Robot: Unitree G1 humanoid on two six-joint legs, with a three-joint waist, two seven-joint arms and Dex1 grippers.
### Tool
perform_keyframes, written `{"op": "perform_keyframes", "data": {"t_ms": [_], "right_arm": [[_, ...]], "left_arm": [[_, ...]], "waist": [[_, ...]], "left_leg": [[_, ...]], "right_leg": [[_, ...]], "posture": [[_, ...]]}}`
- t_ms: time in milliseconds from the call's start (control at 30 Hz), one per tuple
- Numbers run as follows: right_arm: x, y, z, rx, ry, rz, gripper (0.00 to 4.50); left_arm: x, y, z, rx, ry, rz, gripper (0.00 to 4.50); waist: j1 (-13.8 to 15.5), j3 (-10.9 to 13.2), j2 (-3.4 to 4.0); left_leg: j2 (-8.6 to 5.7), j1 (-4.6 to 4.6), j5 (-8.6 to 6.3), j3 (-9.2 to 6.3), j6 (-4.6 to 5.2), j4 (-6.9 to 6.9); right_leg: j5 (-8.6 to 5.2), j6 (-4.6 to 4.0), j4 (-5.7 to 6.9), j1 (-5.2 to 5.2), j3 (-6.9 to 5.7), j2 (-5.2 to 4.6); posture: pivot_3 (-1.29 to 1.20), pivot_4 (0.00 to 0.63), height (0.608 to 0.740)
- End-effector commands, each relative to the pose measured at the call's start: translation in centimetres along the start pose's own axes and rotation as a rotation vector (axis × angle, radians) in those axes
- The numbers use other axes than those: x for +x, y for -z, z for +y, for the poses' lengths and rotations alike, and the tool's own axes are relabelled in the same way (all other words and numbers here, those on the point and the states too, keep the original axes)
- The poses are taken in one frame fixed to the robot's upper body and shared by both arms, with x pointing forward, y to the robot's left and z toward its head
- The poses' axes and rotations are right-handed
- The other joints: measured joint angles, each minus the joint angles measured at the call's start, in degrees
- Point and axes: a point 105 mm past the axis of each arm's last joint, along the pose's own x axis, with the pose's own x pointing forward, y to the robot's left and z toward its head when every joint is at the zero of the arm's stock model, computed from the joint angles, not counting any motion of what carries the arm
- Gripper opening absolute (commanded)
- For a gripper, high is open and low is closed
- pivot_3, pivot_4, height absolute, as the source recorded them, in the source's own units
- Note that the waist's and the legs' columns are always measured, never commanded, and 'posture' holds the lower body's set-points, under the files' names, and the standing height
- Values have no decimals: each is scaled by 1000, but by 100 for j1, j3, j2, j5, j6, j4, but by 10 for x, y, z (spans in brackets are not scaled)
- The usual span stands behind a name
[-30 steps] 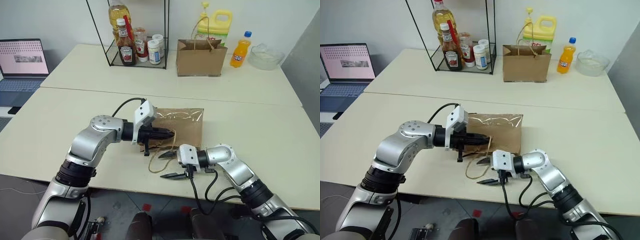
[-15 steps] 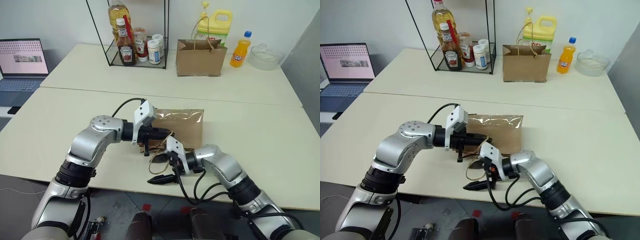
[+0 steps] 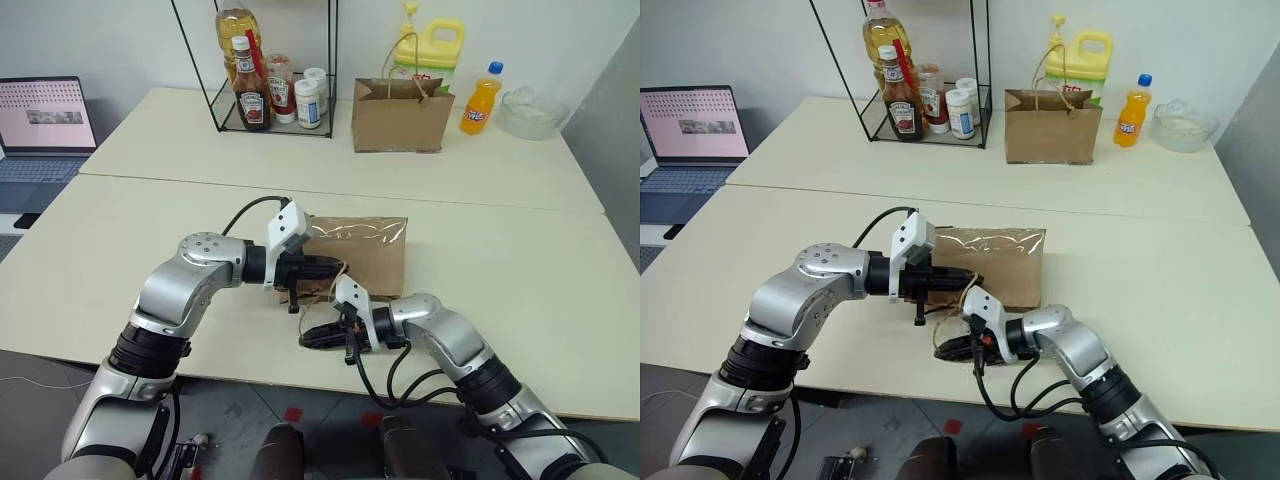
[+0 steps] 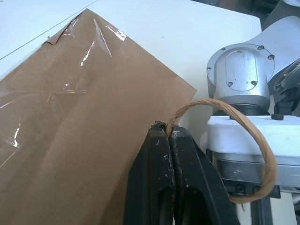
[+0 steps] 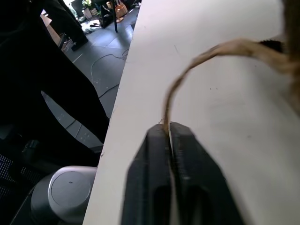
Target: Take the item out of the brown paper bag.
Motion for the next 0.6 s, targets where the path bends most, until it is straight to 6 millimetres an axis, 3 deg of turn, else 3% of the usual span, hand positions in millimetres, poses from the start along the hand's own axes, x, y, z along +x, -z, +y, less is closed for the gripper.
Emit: {"op": "perform_keyframes", "data": {"t_ms": [33,400,600], "right_arm": [[-9,-7,4,-15,-7,-35,20],[-41,11,8,-129,34,61,20],[-51,26,13,-127,69,97,20]], "left_arm": [[-6,-13,2,38,-15,-34,0],[-15,-27,30,-35,-130,-100,0],[-19,-55,50,-131,-229,-236,0]], "waist": [[5,0,0],[17,1,-1],[37,2,-5]], "left_leg": [[0,-1,0,0,0,0],[-1,-5,0,-3,0,-4],[-1,-8,-1,-5,0,-3]], "right_leg": [[0,0,-2,0,0,0],[0,1,-15,1,-6,-1],[0,1,-17,2,-7,-2]], "posture": [[0,150,740],[0,150,740],[0,150,740]]}}
